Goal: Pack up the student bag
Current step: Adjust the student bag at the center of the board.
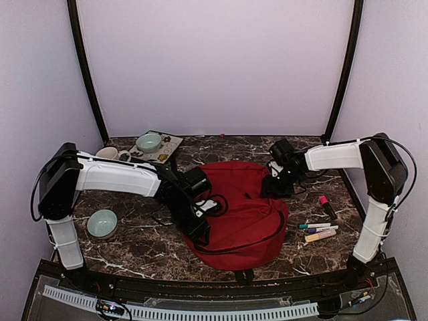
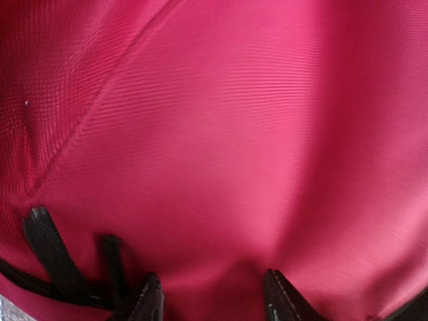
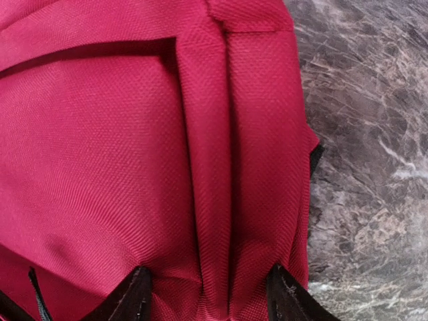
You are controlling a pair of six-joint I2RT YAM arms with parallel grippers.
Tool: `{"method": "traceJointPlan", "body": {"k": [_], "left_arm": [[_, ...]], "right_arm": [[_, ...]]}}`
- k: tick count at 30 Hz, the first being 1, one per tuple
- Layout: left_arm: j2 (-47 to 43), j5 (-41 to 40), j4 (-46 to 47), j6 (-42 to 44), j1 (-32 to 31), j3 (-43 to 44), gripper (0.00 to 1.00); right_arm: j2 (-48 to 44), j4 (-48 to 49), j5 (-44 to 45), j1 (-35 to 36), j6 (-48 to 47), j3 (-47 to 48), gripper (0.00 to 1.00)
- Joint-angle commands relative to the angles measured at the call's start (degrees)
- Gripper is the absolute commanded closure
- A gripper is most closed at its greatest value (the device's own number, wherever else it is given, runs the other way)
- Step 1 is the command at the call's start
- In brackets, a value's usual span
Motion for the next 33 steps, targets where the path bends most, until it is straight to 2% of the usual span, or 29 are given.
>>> {"method": "traceJointPlan", "body": {"k": [1, 6, 11, 17, 22, 27, 33], "left_arm": [[3.8, -6.9, -4.9, 0.1, 0.1, -0.9, 0.51], [7.0, -12.3, -7.2, -0.7, 1.8, 1.4, 0.59], [10.3, -15.9, -10.5, -0.9, 5.6, 5.3, 0.59], [12.2, -14.6, -11.5, 1.4, 8.4, 8.0, 0.59], [12.7, -9.1, -10.8, 3.6, 8.4, 8.2, 0.6], [12.1, 0.5, -9.1, 7.1, 6.0, 7.0, 0.61], [10.4, 12.3, -8.3, 11.2, 2.7, 5.9, 0.6]], "right_arm": [[1.6, 2.1, -5.9, 0.4, 0.0, 0.5, 0.53], [0.2, 2.5, -6.0, 0.3, -0.6, -3.7, 0.82], [-2.0, 3.5, -6.5, 0.3, -0.4, -8.7, 0.95], [-6.8, 7.9, -8.5, 0.3, 3.2, -17.7, 0.95], [-7.8, 11.8, -10.3, 0.4, 6.1, -19.6, 0.95], [-2.2, 11.5, -11.0, 0.4, 6.0, -12.8, 0.95], [7.6, 8.1, -10.6, 2.6, 3.2, 1.1, 0.95]]}}
